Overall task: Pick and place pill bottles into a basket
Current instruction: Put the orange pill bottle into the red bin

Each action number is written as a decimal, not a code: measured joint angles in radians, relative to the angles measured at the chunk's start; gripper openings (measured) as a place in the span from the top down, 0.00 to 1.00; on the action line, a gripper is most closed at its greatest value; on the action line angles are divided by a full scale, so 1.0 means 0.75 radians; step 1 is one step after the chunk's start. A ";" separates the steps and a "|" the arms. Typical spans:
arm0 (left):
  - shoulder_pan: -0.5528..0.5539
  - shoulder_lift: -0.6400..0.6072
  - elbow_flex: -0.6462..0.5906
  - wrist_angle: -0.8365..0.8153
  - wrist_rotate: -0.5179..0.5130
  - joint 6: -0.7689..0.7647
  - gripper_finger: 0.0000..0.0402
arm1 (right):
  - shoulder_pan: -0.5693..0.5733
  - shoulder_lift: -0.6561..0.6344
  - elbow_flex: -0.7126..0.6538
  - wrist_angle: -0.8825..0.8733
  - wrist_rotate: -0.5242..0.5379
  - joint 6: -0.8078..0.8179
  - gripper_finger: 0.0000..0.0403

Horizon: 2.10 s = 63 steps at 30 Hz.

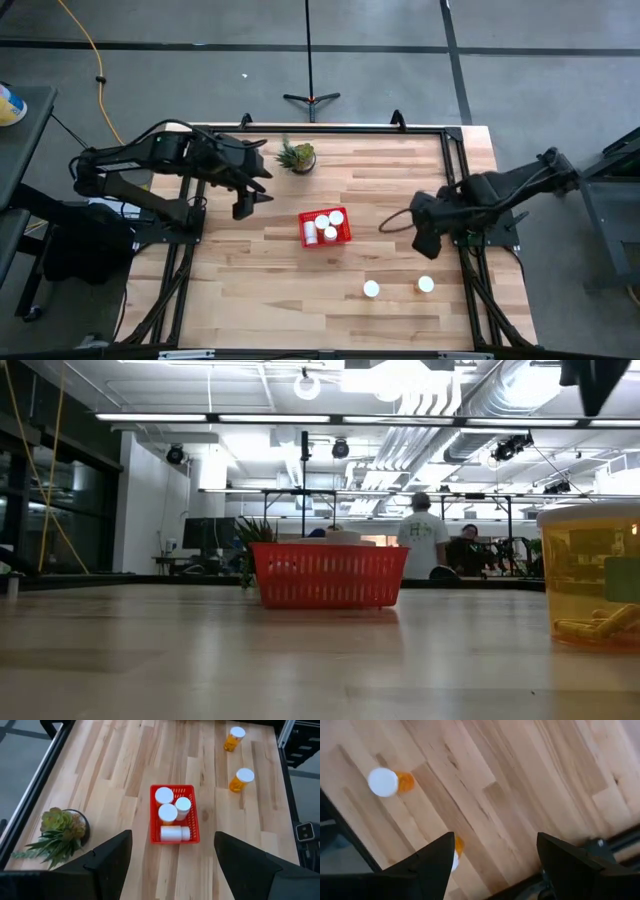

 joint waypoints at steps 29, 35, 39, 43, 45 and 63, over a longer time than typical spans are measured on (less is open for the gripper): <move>-0.001 -0.109 -0.002 -0.143 0.080 0.042 0.21 | 0.480 0.317 -0.002 0.156 -0.185 0.782 0.32; -0.001 -0.134 -0.002 -0.156 0.080 0.067 0.21 | 0.513 0.389 -0.002 0.251 -0.192 0.972 0.32; -0.001 -0.145 -0.001 -0.181 0.080 0.083 0.21 | 0.505 0.473 -0.002 0.350 -0.233 1.042 0.32; -0.001 -0.161 -0.001 -0.222 0.080 0.101 0.21 | 0.505 0.549 -0.002 0.442 -0.254 1.086 0.32; -0.001 -0.164 0.000 -0.232 0.085 0.102 0.21 | 0.505 0.575 -0.002 0.445 -0.292 1.106 0.32; 0.000 -0.256 -0.001 -0.274 0.145 0.111 0.21 | 0.504 0.585 -0.002 0.256 -0.195 1.183 0.32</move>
